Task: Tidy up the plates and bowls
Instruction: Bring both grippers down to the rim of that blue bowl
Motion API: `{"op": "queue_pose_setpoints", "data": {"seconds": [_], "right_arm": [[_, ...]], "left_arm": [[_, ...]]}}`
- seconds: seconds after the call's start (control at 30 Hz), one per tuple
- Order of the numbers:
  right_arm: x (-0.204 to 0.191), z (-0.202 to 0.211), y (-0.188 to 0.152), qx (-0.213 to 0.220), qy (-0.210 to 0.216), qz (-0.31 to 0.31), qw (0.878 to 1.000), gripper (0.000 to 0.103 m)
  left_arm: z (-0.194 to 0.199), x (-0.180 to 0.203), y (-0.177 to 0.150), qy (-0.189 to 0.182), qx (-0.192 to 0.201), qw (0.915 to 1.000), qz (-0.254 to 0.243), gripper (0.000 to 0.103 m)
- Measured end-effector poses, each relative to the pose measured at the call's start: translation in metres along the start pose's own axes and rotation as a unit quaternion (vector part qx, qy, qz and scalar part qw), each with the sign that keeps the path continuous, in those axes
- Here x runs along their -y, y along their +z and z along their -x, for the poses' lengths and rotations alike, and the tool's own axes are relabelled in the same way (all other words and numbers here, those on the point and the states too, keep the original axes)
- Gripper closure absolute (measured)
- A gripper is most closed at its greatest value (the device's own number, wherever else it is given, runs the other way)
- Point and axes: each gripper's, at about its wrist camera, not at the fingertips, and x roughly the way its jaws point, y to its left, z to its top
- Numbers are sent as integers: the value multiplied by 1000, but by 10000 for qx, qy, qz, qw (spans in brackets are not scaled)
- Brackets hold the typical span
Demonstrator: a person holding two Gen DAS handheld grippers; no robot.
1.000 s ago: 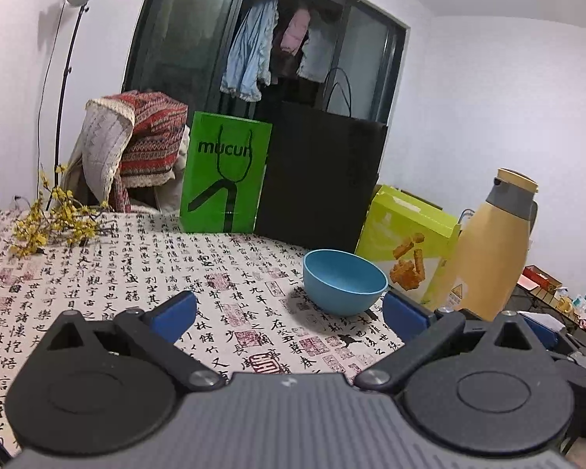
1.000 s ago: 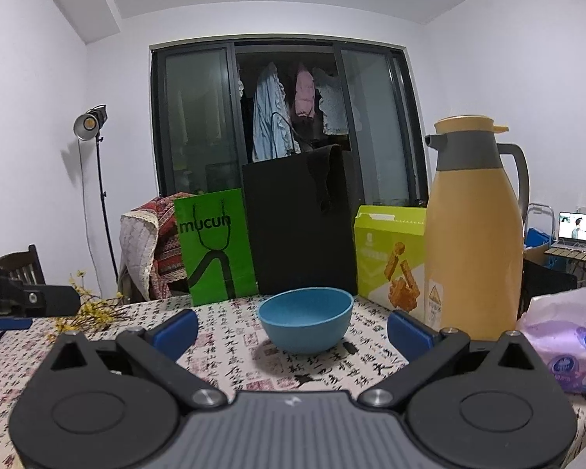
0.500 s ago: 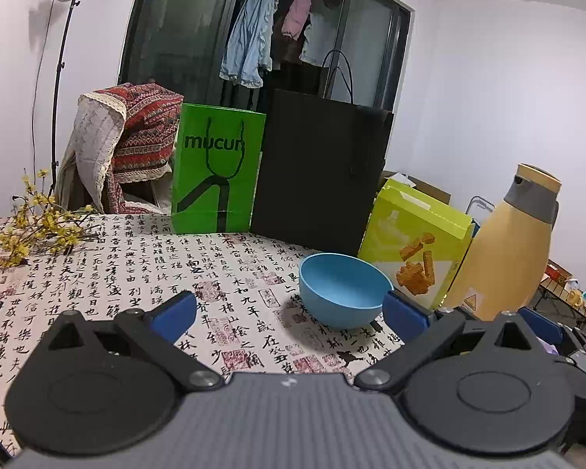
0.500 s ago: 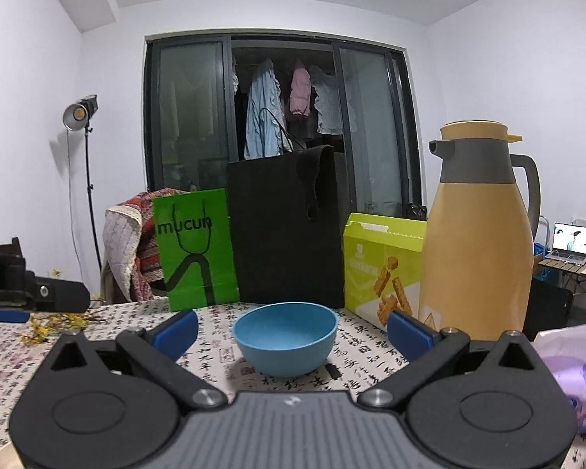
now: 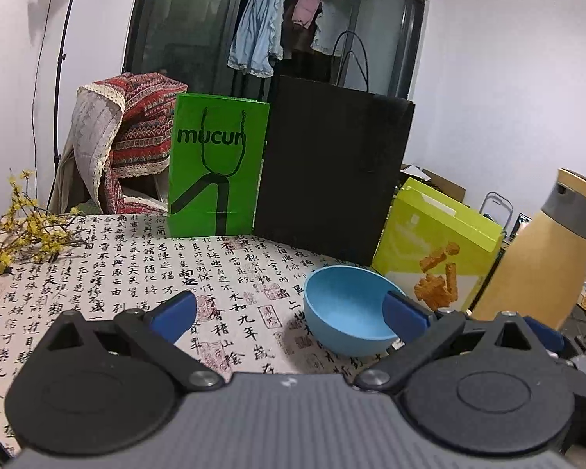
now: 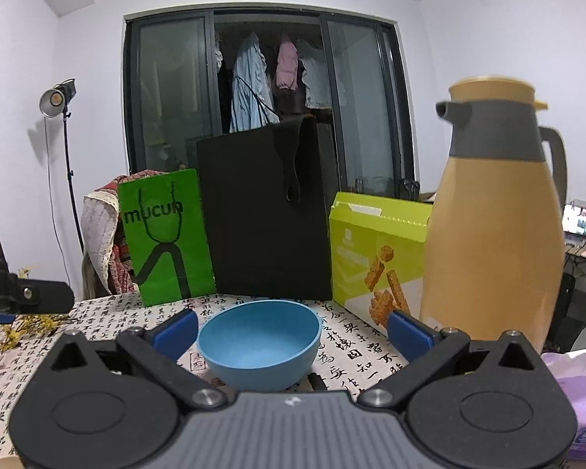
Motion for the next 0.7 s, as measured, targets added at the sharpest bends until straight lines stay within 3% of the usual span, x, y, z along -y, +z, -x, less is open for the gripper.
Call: {"op": "queue_pose_setpoints", "data": {"seconds": [0.57,0.7], "right_arm": [[24,-90,0,-626,-261,-519,9963,1],[26,-107,-1,-781,-358,-518,9950,5]], "left_arm": [[-91,5,16,544,-332,9977,226,0],[-111,5,16,685,-461,9963,234,0]]}}
